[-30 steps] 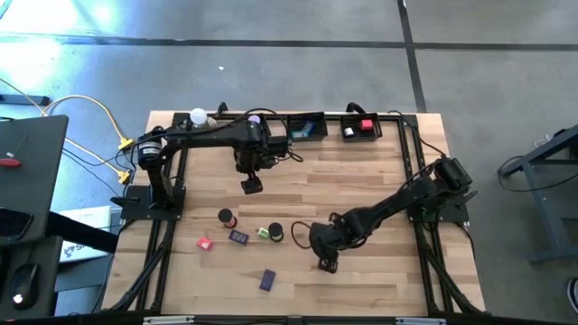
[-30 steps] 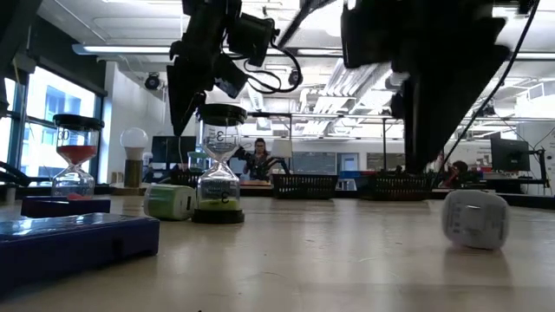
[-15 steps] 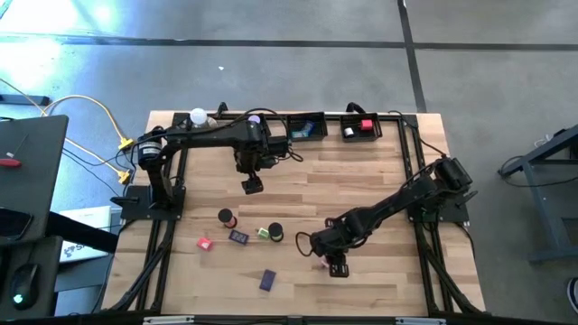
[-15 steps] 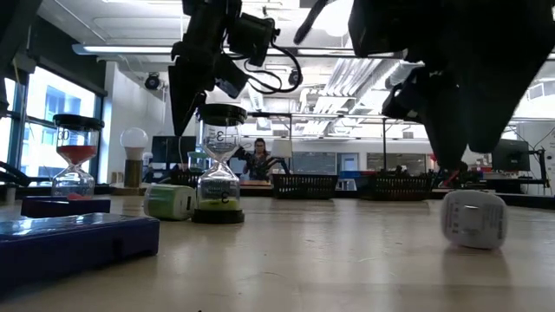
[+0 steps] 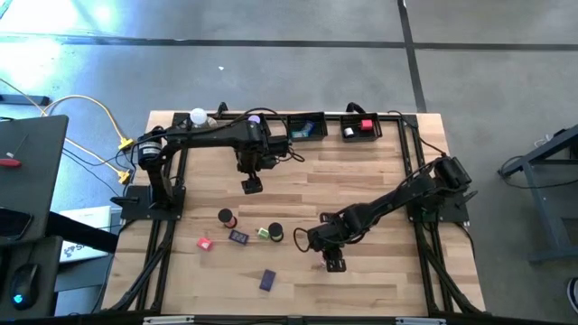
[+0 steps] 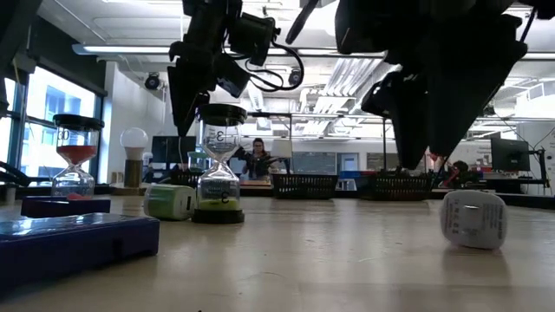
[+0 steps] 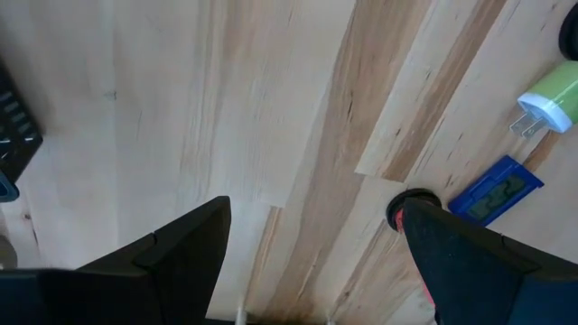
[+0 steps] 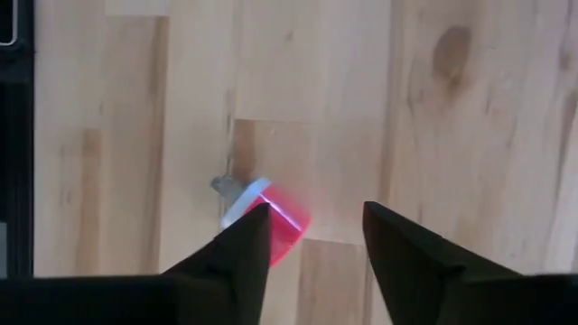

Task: Pick & Place Office items
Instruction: Put the pink white charger adapter into the right black bin

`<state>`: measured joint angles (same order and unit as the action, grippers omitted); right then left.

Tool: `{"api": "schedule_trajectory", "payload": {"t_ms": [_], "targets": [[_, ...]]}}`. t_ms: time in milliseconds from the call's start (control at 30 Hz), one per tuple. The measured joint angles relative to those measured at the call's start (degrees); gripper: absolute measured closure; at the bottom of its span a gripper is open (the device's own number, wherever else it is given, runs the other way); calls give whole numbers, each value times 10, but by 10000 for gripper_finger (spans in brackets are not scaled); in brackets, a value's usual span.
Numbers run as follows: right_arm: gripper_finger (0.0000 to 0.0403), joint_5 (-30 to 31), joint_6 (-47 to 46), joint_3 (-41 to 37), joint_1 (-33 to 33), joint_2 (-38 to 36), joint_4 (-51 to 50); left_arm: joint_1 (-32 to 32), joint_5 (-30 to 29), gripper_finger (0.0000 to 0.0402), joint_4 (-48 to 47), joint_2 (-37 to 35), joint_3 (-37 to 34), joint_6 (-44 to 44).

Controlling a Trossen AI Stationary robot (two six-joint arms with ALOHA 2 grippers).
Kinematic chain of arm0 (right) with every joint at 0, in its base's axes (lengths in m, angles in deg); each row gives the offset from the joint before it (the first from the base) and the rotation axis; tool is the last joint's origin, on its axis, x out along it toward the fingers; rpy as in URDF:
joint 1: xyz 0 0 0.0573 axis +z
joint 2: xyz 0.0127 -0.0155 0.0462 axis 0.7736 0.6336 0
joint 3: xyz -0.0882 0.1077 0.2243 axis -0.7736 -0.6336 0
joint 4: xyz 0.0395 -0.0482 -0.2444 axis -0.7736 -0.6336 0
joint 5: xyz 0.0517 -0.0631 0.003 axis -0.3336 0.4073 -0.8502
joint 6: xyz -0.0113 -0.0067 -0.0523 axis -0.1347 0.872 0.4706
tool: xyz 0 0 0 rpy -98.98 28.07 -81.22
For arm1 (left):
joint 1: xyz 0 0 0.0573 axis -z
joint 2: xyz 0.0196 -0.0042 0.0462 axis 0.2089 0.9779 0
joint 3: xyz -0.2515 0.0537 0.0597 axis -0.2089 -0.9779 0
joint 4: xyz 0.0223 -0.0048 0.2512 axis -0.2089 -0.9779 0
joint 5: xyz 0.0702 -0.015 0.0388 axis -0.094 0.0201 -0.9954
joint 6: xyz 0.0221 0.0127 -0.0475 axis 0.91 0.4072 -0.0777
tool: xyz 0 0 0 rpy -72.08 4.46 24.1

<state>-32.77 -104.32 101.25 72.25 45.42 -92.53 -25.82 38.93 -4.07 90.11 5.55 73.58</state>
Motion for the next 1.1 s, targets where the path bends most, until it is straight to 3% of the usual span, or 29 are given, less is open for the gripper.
{"api": "schedule_trajectory", "payload": {"t_ms": [267, 467, 567, 867, 1100], "targets": [[121, -3, -28, 0, -4, 0, -7, 0, 0, 82, 2, 0, 0, -3], [84, -37, -47, 0, -4, 0, -4, 0, 0, 82, 1, 0, 0, -9], [81, -31, -8, 0, 3, 0, -9, 0, 0, 82, 2, 0, 0, -12], [110, 69, 123, 0, 47, 0, -3, 0, 0, 82, 3, 0, 0, -13], [137, 74, 132, 0, 58, 4, 17, 0, 0, 82, 3, 0, 0, -25]]}}
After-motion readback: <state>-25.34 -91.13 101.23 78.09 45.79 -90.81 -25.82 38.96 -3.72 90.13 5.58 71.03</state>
